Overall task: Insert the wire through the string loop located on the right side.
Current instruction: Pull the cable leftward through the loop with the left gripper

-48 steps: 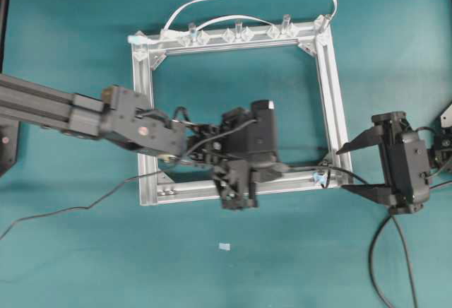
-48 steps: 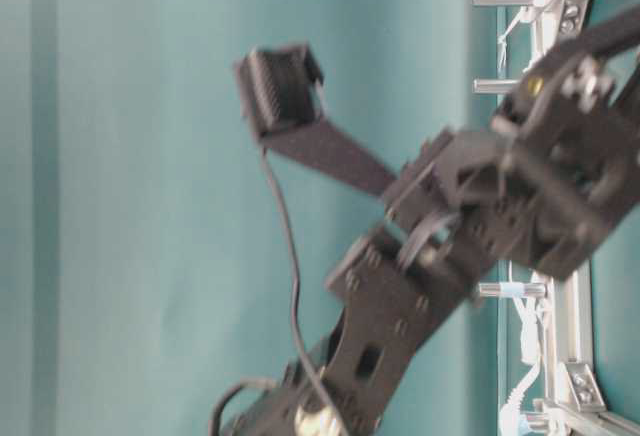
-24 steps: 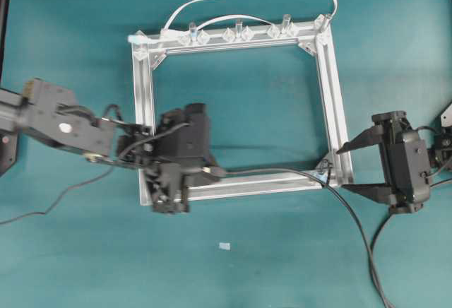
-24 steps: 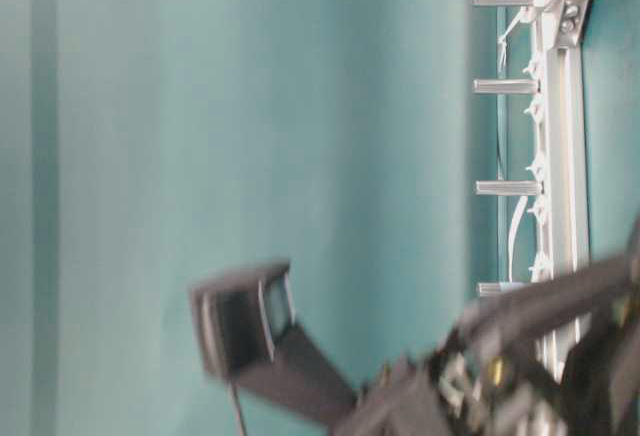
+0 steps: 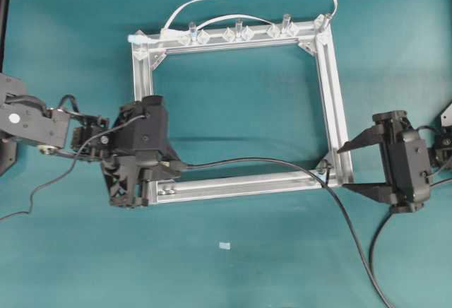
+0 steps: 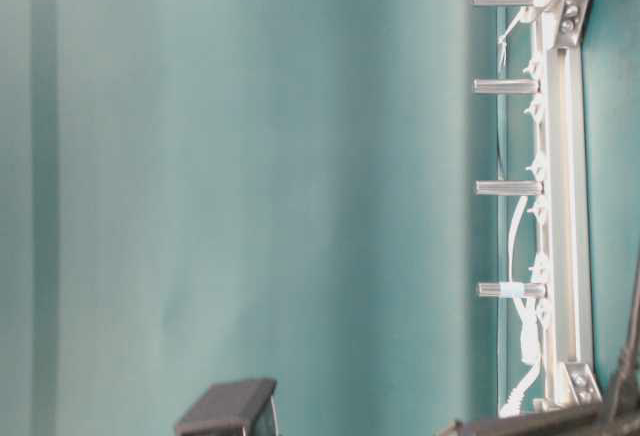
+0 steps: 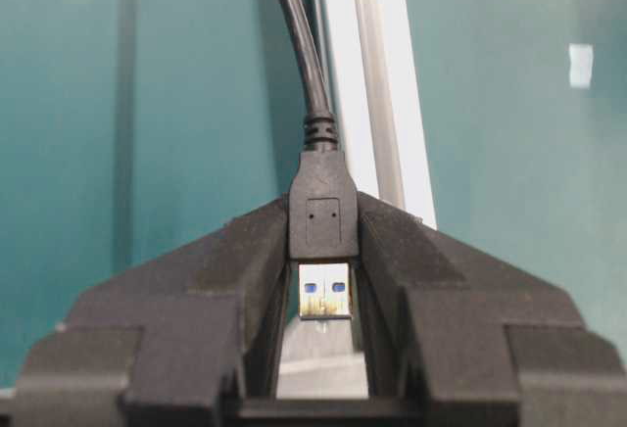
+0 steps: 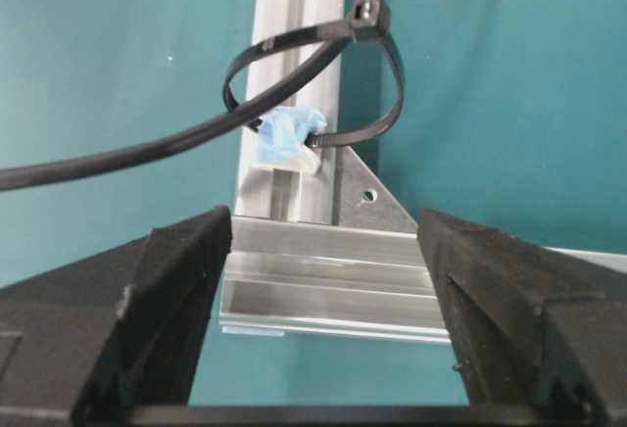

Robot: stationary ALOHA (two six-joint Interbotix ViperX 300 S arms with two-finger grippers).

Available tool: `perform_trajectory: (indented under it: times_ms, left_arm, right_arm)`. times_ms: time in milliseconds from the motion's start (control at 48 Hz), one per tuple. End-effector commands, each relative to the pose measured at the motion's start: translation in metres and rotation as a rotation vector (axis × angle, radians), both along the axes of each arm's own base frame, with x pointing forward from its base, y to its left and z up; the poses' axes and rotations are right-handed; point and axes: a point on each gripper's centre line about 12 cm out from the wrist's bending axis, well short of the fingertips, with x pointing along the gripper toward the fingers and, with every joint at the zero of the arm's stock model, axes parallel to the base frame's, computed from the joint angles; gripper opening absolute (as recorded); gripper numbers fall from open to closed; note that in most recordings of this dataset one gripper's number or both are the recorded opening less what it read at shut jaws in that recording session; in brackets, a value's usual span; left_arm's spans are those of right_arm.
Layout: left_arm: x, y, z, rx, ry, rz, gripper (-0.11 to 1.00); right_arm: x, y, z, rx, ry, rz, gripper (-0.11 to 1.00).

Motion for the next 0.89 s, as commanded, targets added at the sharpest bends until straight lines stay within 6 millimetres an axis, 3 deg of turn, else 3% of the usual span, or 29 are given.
perform_trajectory:
  times_ms: [0,541,874]
  left_arm:
    - [-0.005,-0.003,0.009,-0.017,-0.022,0.002,0.18]
    - [-0.072,-0.028,-0.005,-0.109,0.079,-0.014,0.18]
    - [-0.087,-0.025,-0.021,-0.104,0.207,0.021,0.19]
  right_arm:
    - [0.003,0.001,0.005,0.004,-0.020,0.002,0.86]
    - [0.007,0.002,0.003,-0.003,-0.013,-0.003,0.86]
    - [0.011,0.000,0.005,0.000,-0.020,-0.017,0.86]
